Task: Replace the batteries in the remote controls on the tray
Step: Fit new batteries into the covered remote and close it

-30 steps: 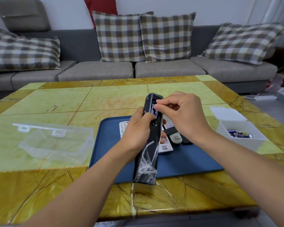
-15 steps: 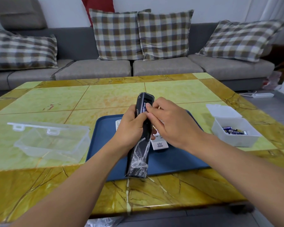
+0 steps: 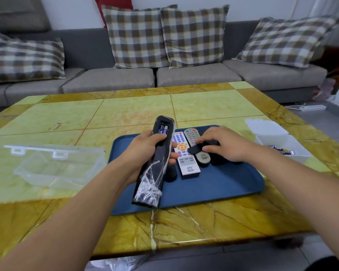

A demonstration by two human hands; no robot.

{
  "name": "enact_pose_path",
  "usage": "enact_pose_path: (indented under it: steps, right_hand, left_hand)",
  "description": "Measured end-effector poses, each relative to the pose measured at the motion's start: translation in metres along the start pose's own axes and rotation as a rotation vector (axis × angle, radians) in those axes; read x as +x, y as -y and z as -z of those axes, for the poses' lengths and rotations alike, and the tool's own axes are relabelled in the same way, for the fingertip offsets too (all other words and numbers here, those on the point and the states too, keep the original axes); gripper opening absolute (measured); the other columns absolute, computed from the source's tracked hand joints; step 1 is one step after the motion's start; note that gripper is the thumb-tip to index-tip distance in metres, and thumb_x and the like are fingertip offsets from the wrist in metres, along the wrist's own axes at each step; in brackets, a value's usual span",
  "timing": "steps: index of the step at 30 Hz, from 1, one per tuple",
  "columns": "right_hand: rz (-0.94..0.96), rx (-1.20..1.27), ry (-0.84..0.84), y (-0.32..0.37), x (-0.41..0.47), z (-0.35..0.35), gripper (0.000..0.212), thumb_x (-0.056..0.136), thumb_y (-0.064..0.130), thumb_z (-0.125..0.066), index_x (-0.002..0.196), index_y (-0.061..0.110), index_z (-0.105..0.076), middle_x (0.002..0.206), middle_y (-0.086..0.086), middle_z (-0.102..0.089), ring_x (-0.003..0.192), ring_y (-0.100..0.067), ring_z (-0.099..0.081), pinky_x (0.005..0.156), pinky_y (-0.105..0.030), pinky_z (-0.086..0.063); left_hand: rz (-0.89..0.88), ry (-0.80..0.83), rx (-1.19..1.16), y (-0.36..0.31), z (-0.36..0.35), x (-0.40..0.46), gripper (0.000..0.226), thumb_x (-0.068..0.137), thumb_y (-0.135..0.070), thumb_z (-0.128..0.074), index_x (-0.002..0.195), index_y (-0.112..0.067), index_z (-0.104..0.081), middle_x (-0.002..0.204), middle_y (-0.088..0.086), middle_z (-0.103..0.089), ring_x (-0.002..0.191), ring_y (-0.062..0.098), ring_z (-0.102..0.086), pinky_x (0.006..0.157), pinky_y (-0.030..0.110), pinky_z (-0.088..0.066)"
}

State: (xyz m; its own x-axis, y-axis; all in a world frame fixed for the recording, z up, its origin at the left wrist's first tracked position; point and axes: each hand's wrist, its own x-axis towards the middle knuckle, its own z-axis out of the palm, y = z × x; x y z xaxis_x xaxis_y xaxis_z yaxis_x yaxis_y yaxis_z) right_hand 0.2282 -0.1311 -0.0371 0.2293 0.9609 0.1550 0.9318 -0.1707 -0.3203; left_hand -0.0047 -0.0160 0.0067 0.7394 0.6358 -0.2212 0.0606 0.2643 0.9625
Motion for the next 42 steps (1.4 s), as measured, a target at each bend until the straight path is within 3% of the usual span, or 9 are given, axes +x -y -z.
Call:
enact_pose_path:
  steps: [5,8,10,14,17,22,30,36,42]
  right_hand:
    - [-0.059,0.088,-0.014,0.006,-0.001,0.001,0.022,0.088,0.017,-0.073,0.109,0.021,-0.07,0.097,0.005,-0.06,0.09,-0.014,-0.054,0.08,-0.024,-0.042]
    - [-0.106,0.244,-0.028,0.007,-0.003,0.005,0.019,0.085,0.006,-0.075,0.093,0.018,-0.063,0.09,0.006,-0.064,0.079,-0.012,-0.056,0.069,-0.013,-0.042]
    - [-0.132,0.338,-0.036,0.011,-0.004,0.012,0.023,0.085,0.001,-0.073,0.086,0.02,-0.061,0.084,0.005,-0.065,0.072,-0.006,-0.057,0.068,-0.015,-0.042]
    - [-0.222,0.844,-0.156,0.04,-0.005,0.033,0.02,0.087,-0.003,-0.069,0.104,0.007,-0.066,0.073,-0.003,-0.066,0.056,-0.006,-0.055,0.055,-0.017,-0.045]
    - [-0.249,1.231,-0.095,0.073,-0.004,0.034,0.025,0.087,-0.001,-0.068,0.111,0.005,-0.067,0.075,-0.006,-0.065,0.059,-0.011,-0.056,0.058,-0.019,-0.053]
    - [-0.286,1.335,-0.078,0.094,-0.004,0.035,0.015,0.09,0.001,-0.064,0.103,0.006,-0.07,0.085,-0.007,-0.071,0.065,-0.015,-0.058,0.063,-0.02,-0.056]
    - [-0.318,1.291,-0.122,0.109,-0.007,0.037,0.016,0.093,0.001,-0.062,0.105,0.006,-0.07,0.09,-0.012,-0.069,0.069,-0.016,-0.063,0.064,-0.023,-0.058]
    - [-0.467,1.538,-0.278,0.124,-0.004,0.033,0.006,0.09,-0.002,-0.066,0.096,-0.003,-0.068,0.09,-0.018,-0.07,0.072,-0.022,-0.07,0.067,-0.025,-0.062]
    - [-0.614,1.454,-0.291,0.137,-0.001,0.019,0.008,0.085,0.008,-0.075,0.093,0.005,-0.075,0.089,-0.011,-0.075,0.067,-0.017,-0.068,0.052,-0.018,-0.052]
  left_hand:
    - [0.012,0.025,0.007,0.001,0.007,0.003,0.017,0.105,-0.015,-0.048,0.12,-0.009,-0.054,0.098,0.02,-0.074,0.071,0.031,-0.072,0.068,0.042,-0.062]
    - [0.008,0.04,0.011,0.001,0.009,0.005,0.019,0.105,-0.014,-0.048,0.123,-0.013,-0.054,0.099,0.019,-0.075,0.073,0.031,-0.072,0.07,0.043,-0.062]
    - [0.011,0.044,0.015,0.001,0.009,0.005,0.019,0.105,-0.015,-0.048,0.123,-0.014,-0.054,0.099,0.019,-0.075,0.072,0.03,-0.072,0.069,0.042,-0.062]
    - [0.024,0.035,0.017,0.001,0.006,0.003,0.026,0.106,-0.028,-0.048,0.121,-0.01,-0.058,0.098,0.02,-0.074,0.067,0.027,-0.07,0.064,0.039,-0.06]
    - [0.074,0.039,-0.019,0.001,0.005,0.003,0.066,0.102,-0.059,-0.036,0.106,-0.001,-0.069,0.087,0.022,-0.071,0.065,0.03,-0.066,0.069,0.04,-0.057]
    - [0.012,-0.003,-0.041,0.002,0.004,0.004,0.076,0.1,-0.065,-0.03,0.118,-0.001,-0.068,0.084,0.021,-0.072,0.066,0.029,-0.069,0.058,0.034,-0.057]
    - [-0.118,-0.013,-0.067,-0.001,-0.001,-0.001,0.055,0.106,-0.048,-0.036,0.125,-0.003,-0.061,0.093,0.02,-0.069,0.062,0.023,-0.069,0.054,0.03,-0.056]
    - [-0.233,-0.011,0.002,-0.001,-0.007,-0.003,0.019,0.105,-0.029,-0.049,0.12,-0.02,-0.058,0.103,0.013,-0.069,0.077,0.025,-0.069,0.067,0.04,-0.061]
    - [-0.28,0.008,0.057,0.003,-0.011,-0.005,0.017,0.107,-0.029,-0.043,0.119,-0.021,-0.054,0.109,0.013,-0.067,0.088,0.024,-0.071,0.081,0.046,-0.062]
